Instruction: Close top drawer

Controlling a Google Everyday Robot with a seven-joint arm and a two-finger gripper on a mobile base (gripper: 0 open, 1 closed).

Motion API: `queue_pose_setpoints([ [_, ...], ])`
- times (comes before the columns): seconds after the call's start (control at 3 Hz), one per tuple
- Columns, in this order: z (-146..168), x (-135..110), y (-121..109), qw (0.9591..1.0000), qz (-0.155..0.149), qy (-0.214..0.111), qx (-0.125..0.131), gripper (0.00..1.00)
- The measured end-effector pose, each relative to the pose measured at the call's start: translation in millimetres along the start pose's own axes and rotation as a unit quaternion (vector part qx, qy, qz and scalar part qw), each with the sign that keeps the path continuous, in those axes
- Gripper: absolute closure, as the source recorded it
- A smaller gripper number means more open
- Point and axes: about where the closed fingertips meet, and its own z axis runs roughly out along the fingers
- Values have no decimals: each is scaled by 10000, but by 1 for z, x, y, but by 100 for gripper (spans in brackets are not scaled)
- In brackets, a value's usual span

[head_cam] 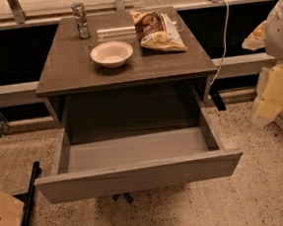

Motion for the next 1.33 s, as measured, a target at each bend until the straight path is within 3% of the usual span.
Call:
queue_pose_setpoints([
  [0.67,47,21,18,9975,-62,-491,-497,59],
  [1.33,141,24,48,9901,-58,-831,-1128,100],
])
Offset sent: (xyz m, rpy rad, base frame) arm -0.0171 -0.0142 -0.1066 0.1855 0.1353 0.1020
